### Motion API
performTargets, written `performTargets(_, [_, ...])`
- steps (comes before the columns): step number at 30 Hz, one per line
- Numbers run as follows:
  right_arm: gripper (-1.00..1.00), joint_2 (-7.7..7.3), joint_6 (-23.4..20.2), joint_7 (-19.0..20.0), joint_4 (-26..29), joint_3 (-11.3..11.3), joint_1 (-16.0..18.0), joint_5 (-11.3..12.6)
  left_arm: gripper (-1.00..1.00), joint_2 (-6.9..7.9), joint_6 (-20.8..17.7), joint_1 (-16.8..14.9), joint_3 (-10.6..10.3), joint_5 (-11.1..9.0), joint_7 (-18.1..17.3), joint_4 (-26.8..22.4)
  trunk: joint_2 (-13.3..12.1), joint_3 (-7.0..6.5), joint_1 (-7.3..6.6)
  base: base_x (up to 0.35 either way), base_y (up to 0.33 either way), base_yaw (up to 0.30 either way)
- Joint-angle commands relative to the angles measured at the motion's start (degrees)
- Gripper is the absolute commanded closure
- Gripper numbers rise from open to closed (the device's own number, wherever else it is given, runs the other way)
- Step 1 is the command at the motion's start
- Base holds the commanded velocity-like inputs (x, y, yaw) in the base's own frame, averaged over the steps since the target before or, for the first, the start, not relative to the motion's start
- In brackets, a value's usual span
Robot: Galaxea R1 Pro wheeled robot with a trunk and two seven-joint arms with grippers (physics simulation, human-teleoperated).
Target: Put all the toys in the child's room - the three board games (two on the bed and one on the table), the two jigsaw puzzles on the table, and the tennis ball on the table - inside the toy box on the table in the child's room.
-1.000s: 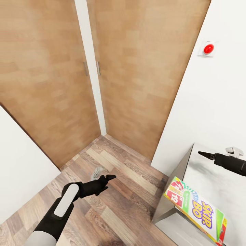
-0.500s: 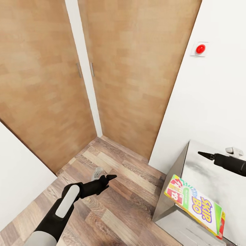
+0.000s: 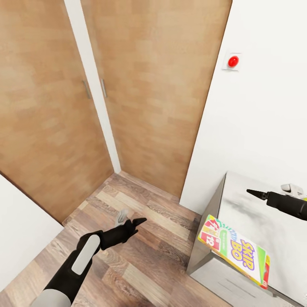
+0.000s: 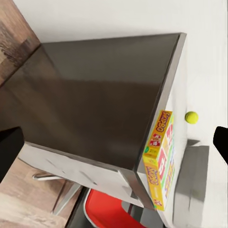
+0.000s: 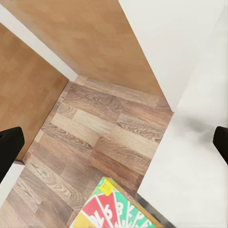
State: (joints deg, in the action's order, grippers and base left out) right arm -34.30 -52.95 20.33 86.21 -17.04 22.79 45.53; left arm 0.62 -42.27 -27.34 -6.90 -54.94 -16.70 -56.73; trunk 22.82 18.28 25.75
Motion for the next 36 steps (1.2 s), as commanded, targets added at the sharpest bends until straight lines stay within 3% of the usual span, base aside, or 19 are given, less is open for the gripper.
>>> performTargets(1, [-1.0, 0.0, -0.3, 0.4, 0.0, -0.1, 0.1, -0.4, -1.0, 0.05, 0.3, -0.1, 0.0, 0.1, -1.2, 0.7, 0.1, 0.09, 0.03, 0.001, 0.003, -0.046])
performTargets(14, [-1.0, 0.14, -0.3, 0.4, 0.1, 0.0, 0.1, -0.4, -1.0, 0.01, 3.3, -1.7, -0.1, 0.8, -6.3, 6.7, 0.1, 0.06, 0.03, 0.0, 0.002, -0.039])
performTargets(36, [-1.0, 0.19, -0.3, 0.4, 0.2, -0.1, 0.1, -0.4, -1.0, -0.25, 3.8, -3.1, -0.3, 1.1, -7.0, 10.0, 0.1, 0.06, 0.03, 0.0, 0.0, -0.211])
